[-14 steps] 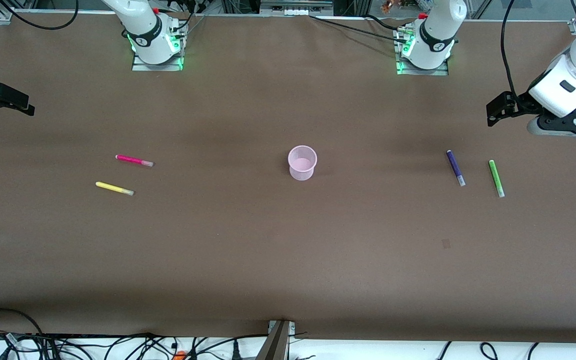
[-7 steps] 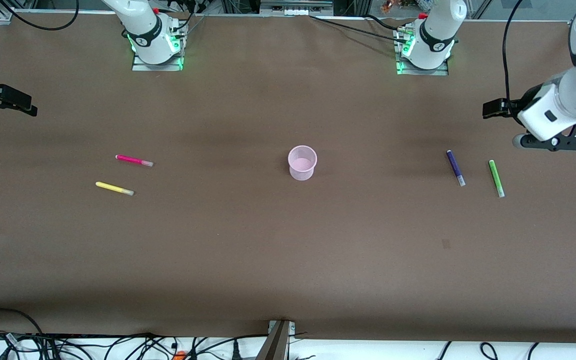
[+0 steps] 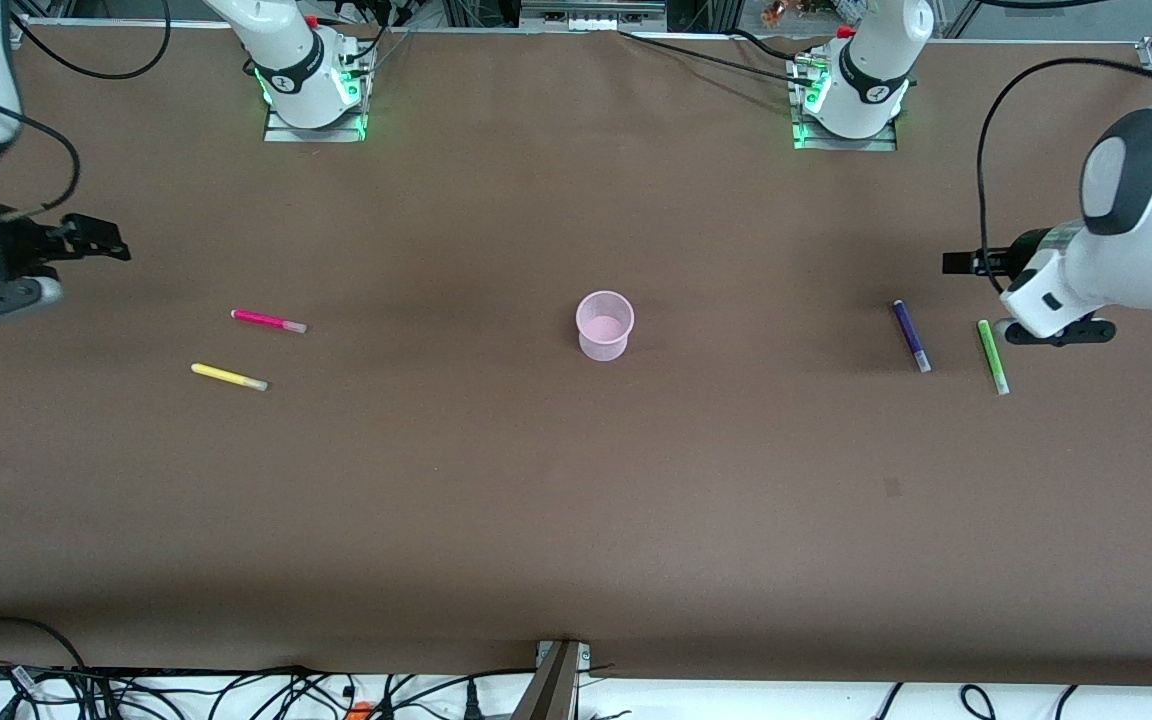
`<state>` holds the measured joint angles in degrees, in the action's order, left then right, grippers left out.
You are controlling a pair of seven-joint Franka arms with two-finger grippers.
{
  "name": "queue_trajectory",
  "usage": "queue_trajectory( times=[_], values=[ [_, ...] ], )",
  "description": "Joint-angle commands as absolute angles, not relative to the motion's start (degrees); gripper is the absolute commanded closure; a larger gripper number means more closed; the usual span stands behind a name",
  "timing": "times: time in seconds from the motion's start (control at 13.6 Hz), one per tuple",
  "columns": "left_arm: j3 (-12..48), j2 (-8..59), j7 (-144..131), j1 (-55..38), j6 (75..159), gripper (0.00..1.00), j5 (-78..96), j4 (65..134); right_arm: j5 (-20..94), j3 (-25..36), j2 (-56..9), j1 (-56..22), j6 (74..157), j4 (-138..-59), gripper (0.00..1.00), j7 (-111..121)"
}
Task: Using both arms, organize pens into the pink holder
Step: 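Reach the right gripper to the pink marker while the left gripper reaches the purple marker, then grasp the purple marker with the left gripper while the right gripper lowers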
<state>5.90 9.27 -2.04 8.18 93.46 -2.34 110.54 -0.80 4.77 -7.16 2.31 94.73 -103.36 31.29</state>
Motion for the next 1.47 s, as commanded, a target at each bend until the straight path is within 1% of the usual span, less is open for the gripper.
queue_trajectory(
  times=[0.0, 0.15, 0.22, 0.37, 0.51, 0.66, 0.74, 0.81, 0.96, 1.18, 1.25, 1.32, 1.4],
  values=[
    [6.15, 8.44, -3.07, 9.14, 104.89, 0.00, -1.76, 119.23, -0.18, 5.45, -4.66, 2.11, 102.63, -113.26, 0.00, 40.65],
    [6.07, 9.40, -4.12, 9.23, 114.91, 0.00, -1.76, 125.56, -0.18, 5.45, -4.83, 2.11, 105.37, -117.75, 0.00, 44.81],
    [6.06, 10.88, -4.91, 9.32, 118.79, 0.00, -1.84, 127.25, -0.18, 5.45, -4.75, 2.11, 106.25, -119.95, 0.00, 45.35],
    [6.06, 15.18, -5.10, 10.80, 122.51, 0.00, -1.84, 127.97, -0.18, 5.45, -4.75, 2.11, 109.31, -123.47, 0.00, 50.77],
    [6.06, 19.32, -5.01, 11.43, 126.19, 0.01, -1.85, 127.97, -0.18, 6.15, -5.10, 2.20, 115.37, -127.07, 0.00, 60.16],
    [6.15, 22.23, -5.10, 12.12, 128.66, 0.15, -1.85, 127.97, -0.26, 6.24, -5.80, 2.20, 121.34, -129.89, 0.01, 66.86],
    [6.15, 22.85, -5.10, 12.13, 128.41, 0.30, -1.85, 128.06, -0.26, 6.41, -6.50, 2.20, 125.03, -131.38, 0.02, 68.36],
    [6.15, 23.20, -5.10, 12.13, 128.23, 0.39, -1.85, 128.14, -0.18, 6.76, -7.37, 2.28, 127.59, -132.35, 0.02, 68.64],
    [6.15, 23.20, -5.10, 12.13, 127.97, 0.41, -1.85, 128.14, -0.26, 6.77, -8.69, 2.29, 131.64, -134.02, 0.04, 68.73],
    [6.24, 23.12, -5.18, 12.30, 126.13, 0.42, -1.76, 128.14, -0.26, 6.77, -11.85, 2.20, 143.31, -137.98, 0.06, 69.78],
    [6.24, 23.03, -5.10, 12.22, 125.78, 0.46, -1.76, 128.06, -0.18, 6.77, -13.17, 2.28, 145.35, -138.08, 0.09, 70.31],
    [6.24, 23.11, -5.10, 12.22, 125.77, 0.54, -1.76, 127.97, -0.26, 6.77, -13.88, 2.29, 146.68, -138.16, 0.14, 70.31],
    [6.24, 23.20, -5.10, 12.22, 125.77, 0.65, -1.76, 127.88, -0.18, 6.77, -14.06, 2.29, 147.82, -138.86, 0.20, 70.31]
  ],
)
